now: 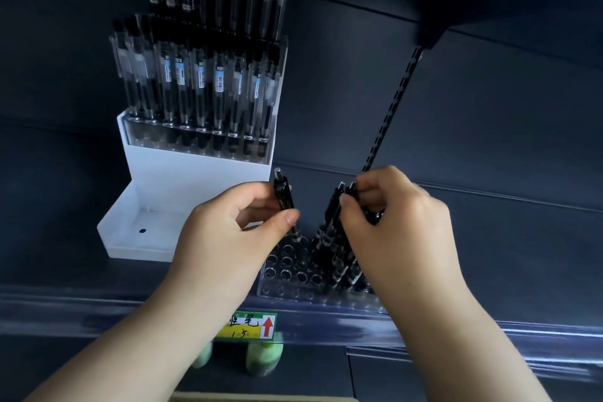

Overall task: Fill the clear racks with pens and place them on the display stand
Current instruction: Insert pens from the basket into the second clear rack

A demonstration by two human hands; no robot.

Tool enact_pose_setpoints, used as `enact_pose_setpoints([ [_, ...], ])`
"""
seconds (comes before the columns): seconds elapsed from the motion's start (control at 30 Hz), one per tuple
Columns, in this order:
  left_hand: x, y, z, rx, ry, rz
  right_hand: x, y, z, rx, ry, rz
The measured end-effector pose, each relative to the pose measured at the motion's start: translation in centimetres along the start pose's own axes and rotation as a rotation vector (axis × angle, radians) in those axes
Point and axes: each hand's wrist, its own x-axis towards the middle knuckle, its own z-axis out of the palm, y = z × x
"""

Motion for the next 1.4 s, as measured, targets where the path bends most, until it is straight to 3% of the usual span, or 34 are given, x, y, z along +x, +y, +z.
enact_pose_setpoints([
  [0.2,-0.1,0.0,0.0,-0.004,-0.003,-0.014,-0.1,0.5,0.5,-0.039,-0.032,0.002],
  [0.63,-0.8,-0.2,1.0,-0.009,-0.025,-0.053,-0.7,1.2,0.5,-0.333,0.099,-0.181],
  [1.4,-1.2,0.6,2.3,-0.012,-0.026,-0.056,-1.0,1.9,0.4,-0.221,0.055,-0.274],
])
